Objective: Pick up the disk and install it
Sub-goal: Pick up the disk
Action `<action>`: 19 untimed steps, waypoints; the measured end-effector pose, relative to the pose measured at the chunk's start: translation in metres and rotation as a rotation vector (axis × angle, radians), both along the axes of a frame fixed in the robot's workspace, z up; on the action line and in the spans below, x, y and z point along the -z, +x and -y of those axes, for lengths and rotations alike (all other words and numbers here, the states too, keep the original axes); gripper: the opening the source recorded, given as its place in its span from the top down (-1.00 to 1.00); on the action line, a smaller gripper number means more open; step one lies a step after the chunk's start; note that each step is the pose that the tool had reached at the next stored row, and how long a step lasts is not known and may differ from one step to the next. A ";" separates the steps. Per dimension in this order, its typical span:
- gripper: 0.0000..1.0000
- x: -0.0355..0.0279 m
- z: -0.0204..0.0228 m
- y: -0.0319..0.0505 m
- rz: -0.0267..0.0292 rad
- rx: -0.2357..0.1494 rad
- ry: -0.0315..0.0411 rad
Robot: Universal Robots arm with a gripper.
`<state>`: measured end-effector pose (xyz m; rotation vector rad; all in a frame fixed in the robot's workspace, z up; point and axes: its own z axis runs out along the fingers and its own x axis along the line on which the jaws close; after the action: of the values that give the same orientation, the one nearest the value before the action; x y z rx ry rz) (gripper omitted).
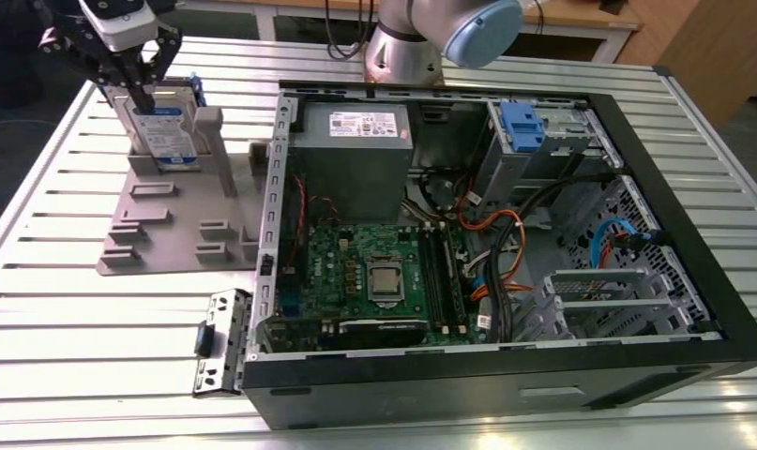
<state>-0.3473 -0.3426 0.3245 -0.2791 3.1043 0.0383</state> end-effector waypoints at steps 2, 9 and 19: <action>0.80 0.0000 0.0000 0.0000 0.0000 -0.018 0.0000; 0.80 0.0000 0.0000 0.0000 0.0000 -0.079 0.0000; 0.80 0.0000 0.0000 0.0000 0.0000 -0.163 0.0000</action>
<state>-0.3473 -0.3426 0.3245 -0.5313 3.0733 0.0414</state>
